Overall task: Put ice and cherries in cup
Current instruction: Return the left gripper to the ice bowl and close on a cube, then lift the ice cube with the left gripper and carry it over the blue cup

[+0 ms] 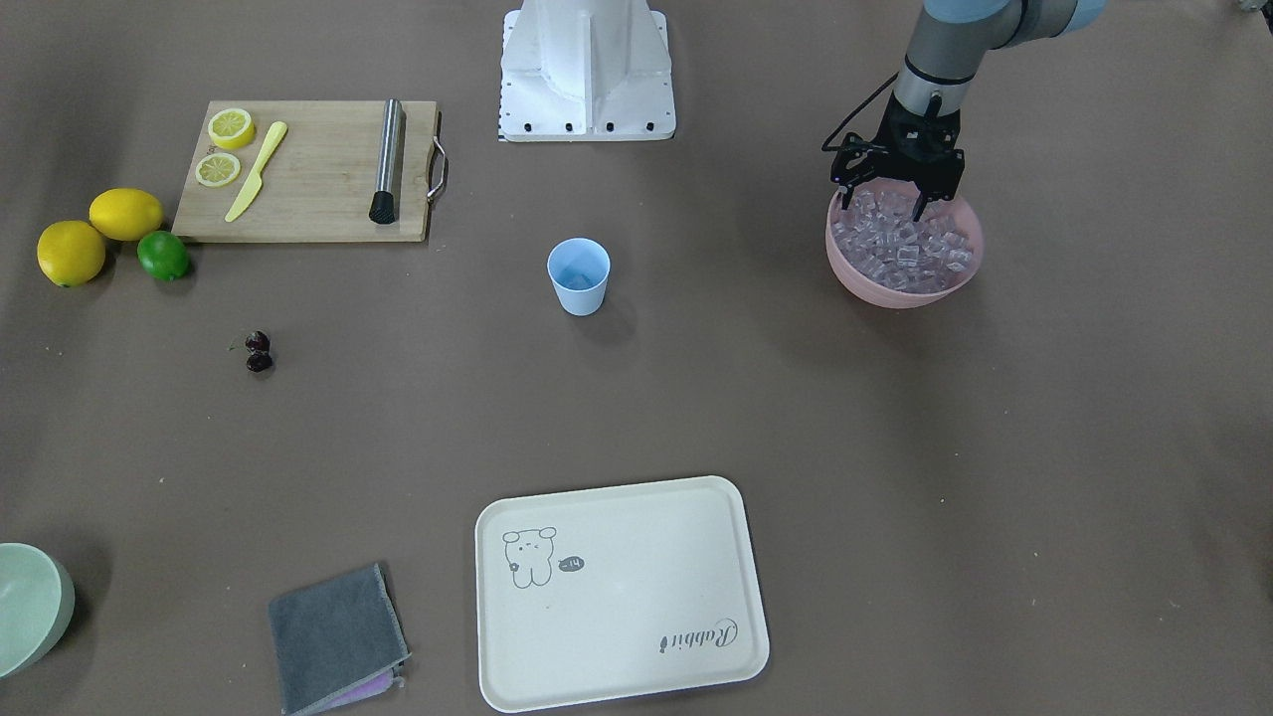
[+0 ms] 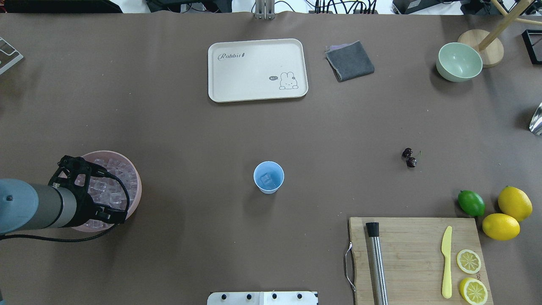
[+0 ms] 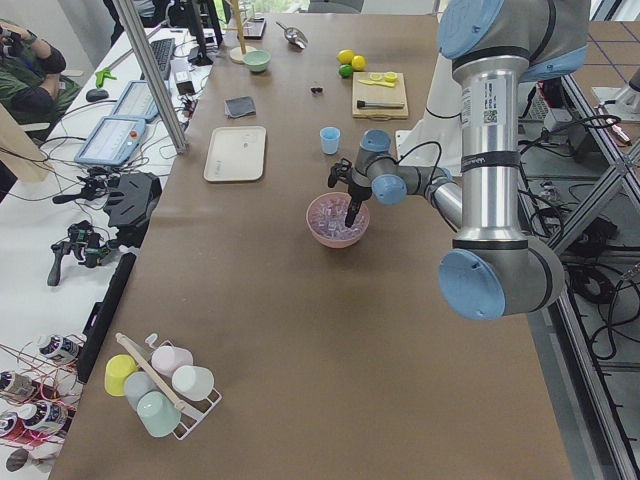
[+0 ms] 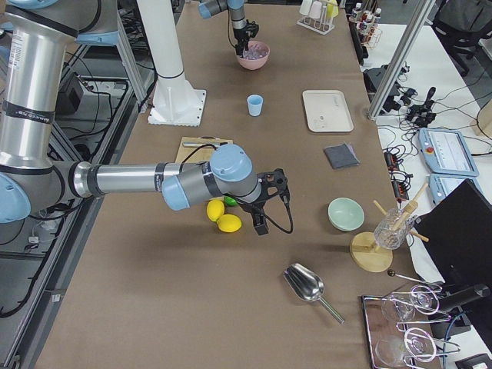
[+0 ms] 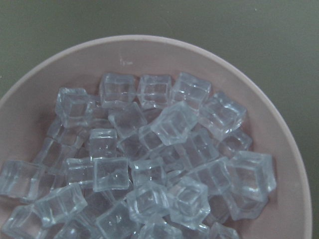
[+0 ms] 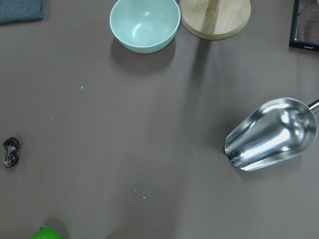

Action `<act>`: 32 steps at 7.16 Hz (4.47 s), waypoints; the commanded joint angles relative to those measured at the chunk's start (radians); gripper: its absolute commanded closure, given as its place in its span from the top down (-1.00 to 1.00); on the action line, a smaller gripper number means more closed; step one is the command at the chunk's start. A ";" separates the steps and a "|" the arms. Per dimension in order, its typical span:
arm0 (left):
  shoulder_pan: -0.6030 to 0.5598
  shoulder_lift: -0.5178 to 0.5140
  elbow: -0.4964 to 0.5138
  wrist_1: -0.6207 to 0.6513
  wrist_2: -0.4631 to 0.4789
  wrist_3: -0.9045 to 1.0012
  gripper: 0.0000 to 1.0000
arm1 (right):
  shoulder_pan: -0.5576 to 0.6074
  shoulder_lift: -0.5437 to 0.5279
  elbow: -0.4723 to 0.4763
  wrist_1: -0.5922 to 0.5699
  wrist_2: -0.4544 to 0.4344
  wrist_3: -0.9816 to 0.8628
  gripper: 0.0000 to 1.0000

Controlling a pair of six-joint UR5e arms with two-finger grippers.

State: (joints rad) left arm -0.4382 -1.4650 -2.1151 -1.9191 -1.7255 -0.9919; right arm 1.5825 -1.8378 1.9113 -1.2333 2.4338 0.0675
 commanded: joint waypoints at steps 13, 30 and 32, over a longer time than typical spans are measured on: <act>-0.107 -0.014 0.017 -0.006 -0.126 0.131 -1.00 | 0.001 0.000 0.000 0.000 0.002 0.000 1.00; 0.088 -0.725 0.299 0.003 0.191 -0.554 -1.00 | 0.001 -0.001 0.000 0.000 0.005 0.000 1.00; 0.095 -0.735 0.302 0.000 0.208 -0.557 -1.00 | 0.001 -0.001 0.000 0.000 0.004 -0.002 1.00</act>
State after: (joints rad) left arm -0.3501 -2.1920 -1.8158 -1.9173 -1.5296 -1.5464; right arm 1.5831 -1.8392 1.9113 -1.2333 2.4387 0.0671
